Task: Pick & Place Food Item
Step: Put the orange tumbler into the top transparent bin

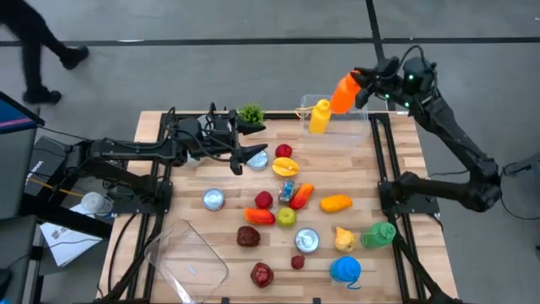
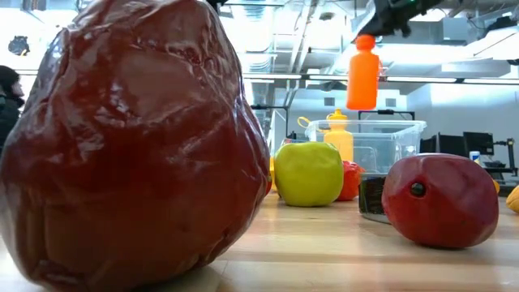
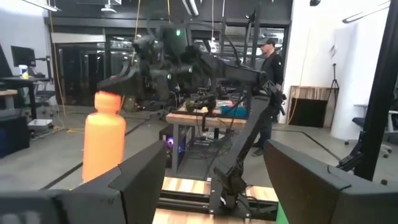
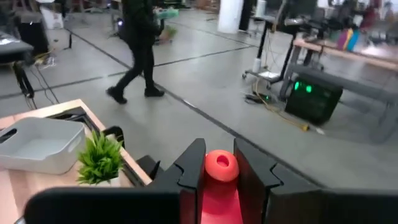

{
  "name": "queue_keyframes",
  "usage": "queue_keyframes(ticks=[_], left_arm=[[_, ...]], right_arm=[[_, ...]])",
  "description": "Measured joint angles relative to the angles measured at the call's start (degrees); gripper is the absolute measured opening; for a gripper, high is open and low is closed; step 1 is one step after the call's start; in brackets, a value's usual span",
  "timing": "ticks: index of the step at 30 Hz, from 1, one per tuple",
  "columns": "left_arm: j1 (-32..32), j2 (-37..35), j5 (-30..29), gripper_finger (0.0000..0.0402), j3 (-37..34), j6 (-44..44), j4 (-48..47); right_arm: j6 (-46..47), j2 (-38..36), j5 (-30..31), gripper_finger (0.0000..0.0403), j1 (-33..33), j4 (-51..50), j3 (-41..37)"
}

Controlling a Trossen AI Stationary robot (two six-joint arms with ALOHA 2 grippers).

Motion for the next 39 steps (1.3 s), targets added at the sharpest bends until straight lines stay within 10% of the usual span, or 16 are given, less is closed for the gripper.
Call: queue_keyframes(ticks=[39], left_arm=[[0.2,0.0,-1.7,0.0260,0.0,0.5,-1.3]], right_arm=[[5.5,2.2,7.6,0.0052,-4.1,28.5,-31.1]])
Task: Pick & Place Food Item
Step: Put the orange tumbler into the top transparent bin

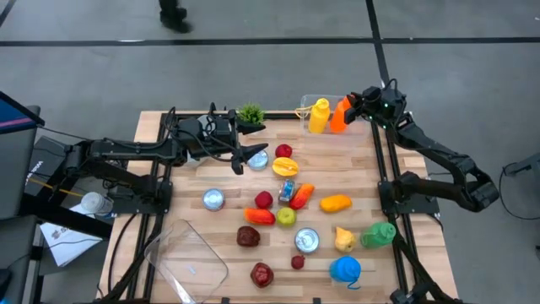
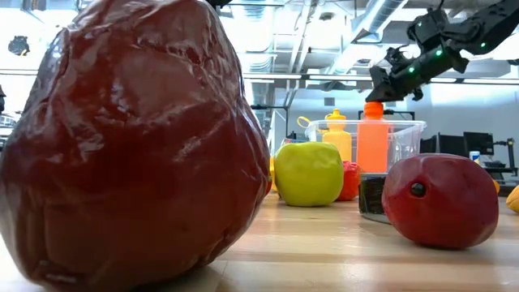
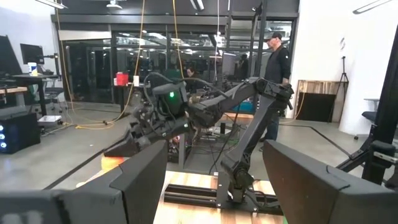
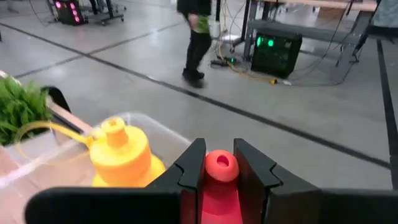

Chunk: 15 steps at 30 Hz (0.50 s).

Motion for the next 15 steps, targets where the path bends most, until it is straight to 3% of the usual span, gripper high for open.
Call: queue_keyframes(ticks=[15], left_arm=[[0.0,0.0,-1.6,0.0260,0.0,0.0,0.0]], right_arm=[[-1.9,4.8,0.0,0.0057,0.1,4.4,-0.5]])
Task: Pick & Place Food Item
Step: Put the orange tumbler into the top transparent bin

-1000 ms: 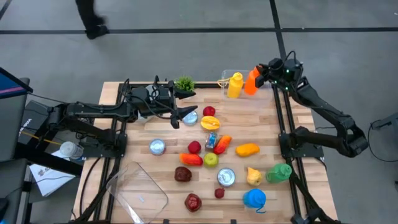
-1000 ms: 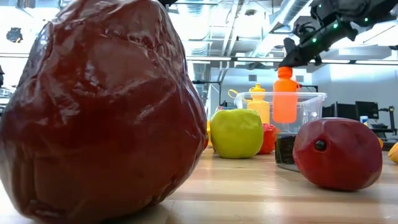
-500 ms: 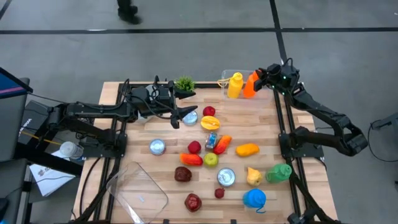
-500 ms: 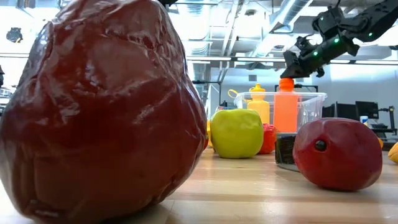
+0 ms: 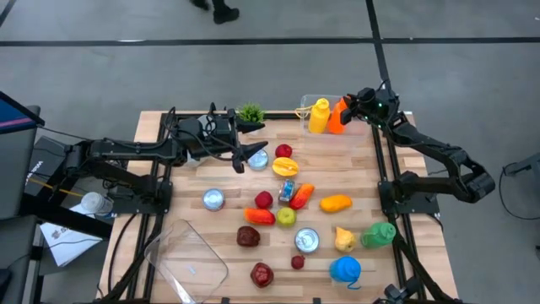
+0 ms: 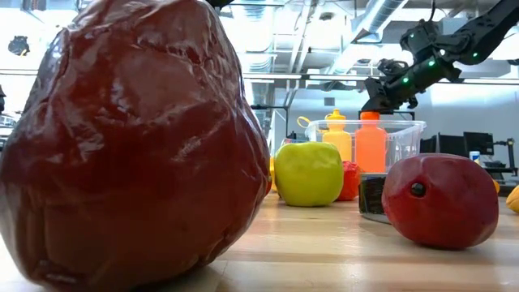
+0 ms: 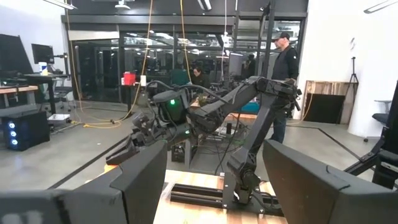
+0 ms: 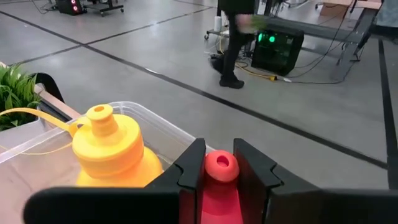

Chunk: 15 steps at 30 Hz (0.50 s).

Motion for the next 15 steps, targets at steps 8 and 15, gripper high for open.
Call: queue_keyframes(ticks=[8,15], left_arm=[[0.0,0.0,-0.1,0.0260,0.0,0.0,0.0],[0.0,0.0,0.0,0.0260,0.0,0.0,0.0]], right_arm=[[-0.1,0.1,0.0,0.0078,0.0,-0.2,0.0],[0.3,3.9,-0.4,0.0072,0.0,1.9,0.2]])
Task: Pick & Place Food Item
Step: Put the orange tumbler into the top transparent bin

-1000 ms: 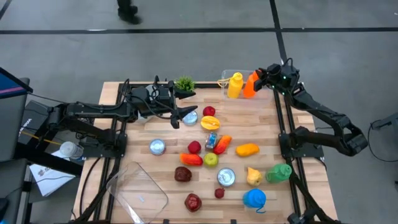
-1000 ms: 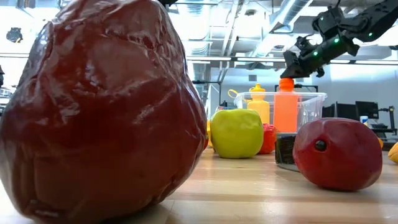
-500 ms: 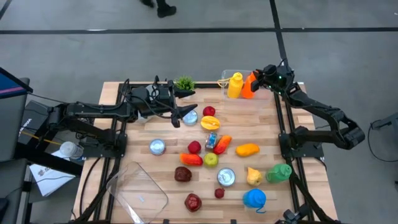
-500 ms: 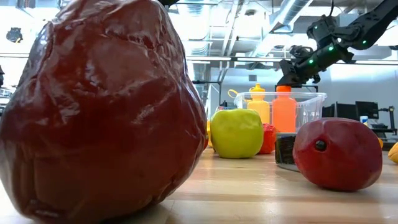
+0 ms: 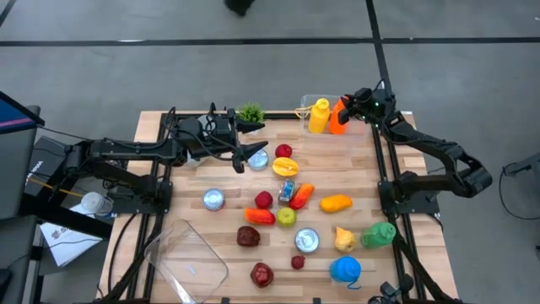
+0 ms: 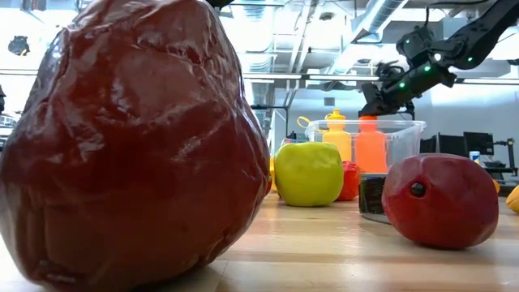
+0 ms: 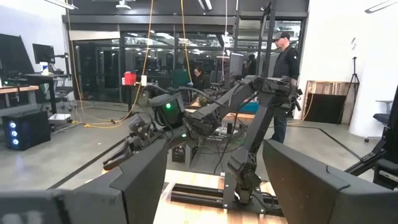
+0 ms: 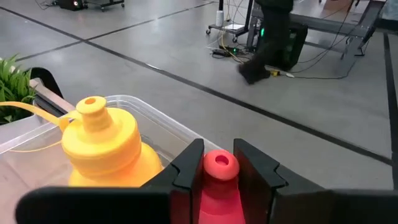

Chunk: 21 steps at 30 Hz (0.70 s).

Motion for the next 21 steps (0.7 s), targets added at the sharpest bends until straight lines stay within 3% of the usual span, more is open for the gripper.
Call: queue_keyframes(ticks=[12,16,21], left_arm=[[0.0,0.0,0.0,0.0260,0.0,0.0,0.0],[0.0,0.0,0.0,0.0260,0.0,0.0,-0.1],[0.0,0.0,0.0,0.0260,0.0,0.0,-0.1]], right_arm=[[0.1,-0.7,-0.1,0.0085,0.0,-0.2,-0.2],[0.2,-0.7,-0.1,0.0125,0.0,-0.3,-0.2],[0.2,-0.7,-0.1,0.0210,0.0,-0.8,0.7]])
